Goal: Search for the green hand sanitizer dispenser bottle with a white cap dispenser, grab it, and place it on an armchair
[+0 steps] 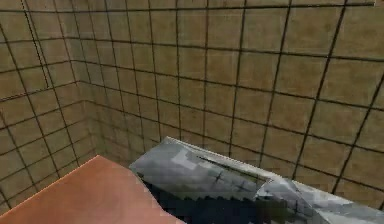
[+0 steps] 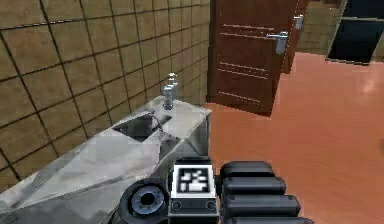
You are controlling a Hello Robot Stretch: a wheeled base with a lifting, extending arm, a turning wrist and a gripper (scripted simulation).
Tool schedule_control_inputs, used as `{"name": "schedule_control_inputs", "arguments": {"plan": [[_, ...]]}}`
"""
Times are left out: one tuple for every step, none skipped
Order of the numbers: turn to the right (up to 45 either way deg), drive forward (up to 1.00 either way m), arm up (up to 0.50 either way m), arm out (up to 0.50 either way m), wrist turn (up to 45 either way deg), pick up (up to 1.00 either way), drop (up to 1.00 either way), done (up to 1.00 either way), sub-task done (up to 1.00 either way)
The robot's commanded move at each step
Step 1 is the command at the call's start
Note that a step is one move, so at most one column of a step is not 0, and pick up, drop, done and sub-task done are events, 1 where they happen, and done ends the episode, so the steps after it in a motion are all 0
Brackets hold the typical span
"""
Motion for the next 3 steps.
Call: {"name": "schedule_control_inputs", "arguments": {"plan": [[45.0,0.00,0.00,0.00,0.0,0.00,0.00,0.00,0.00],[45.0,0.00,0.00,0.00,0.0,0.00,0.00,0.00,0.00],[39.0,0.00,0.00,0.00,0.0,0.00,0.00,0.00,0.00]]}}
